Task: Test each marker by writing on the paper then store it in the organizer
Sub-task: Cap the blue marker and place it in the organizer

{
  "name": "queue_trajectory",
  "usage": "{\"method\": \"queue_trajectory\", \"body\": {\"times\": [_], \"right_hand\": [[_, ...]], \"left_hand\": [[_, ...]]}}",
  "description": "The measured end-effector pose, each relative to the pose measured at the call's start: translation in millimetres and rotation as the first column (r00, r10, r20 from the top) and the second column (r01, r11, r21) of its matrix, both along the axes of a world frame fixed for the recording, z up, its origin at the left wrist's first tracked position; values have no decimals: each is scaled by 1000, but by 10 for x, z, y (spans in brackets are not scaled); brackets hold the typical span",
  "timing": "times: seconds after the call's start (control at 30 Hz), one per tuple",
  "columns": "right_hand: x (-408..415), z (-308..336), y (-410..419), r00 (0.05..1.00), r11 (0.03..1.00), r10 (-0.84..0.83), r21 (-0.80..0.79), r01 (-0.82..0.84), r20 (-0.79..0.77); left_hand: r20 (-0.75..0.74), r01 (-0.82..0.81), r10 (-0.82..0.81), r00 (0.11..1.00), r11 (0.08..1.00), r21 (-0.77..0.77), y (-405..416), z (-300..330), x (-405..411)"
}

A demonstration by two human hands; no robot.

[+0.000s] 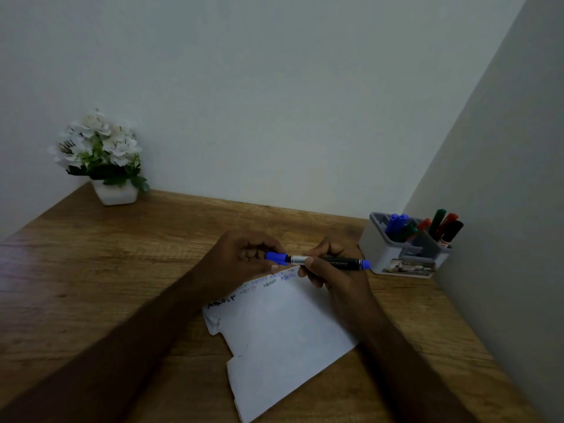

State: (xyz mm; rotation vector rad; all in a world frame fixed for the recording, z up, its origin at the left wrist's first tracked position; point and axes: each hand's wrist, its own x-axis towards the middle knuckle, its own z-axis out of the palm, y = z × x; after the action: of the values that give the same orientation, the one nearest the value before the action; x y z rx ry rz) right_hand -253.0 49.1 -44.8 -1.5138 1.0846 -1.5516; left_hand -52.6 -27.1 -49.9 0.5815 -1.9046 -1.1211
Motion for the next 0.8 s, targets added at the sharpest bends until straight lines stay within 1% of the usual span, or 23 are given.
{"method": "queue_trajectory", "body": {"times": [0.1,0.23,0.37,0.5,0.6,0.8], "right_hand": [[2,-3,-12,999,999,34,5,-34,-1],[-33,-2,-28,997,995,72,73,-74,29],[-66,21,-23,998,997,41,73,-37,-55],[-86,43,-1,998,996,52,76,-49,-36],[-63,61,-3,996,995,50,88,-44,-72],[-35,80,-19,997,994,51,99,-45,-58]], "left_hand": [[-23,15,-14,1000,998,57,36,30,-9],[11,-19,19,1000,1000,25,62,75,5],[9,-29,29,1000,1000,9,93,106,6],[-6,-39,39,999,999,29,128,132,-6],[-11,-45,46,999,998,41,138,146,-3],[-29,-72,73,997,997,24,167,177,-4]]}}
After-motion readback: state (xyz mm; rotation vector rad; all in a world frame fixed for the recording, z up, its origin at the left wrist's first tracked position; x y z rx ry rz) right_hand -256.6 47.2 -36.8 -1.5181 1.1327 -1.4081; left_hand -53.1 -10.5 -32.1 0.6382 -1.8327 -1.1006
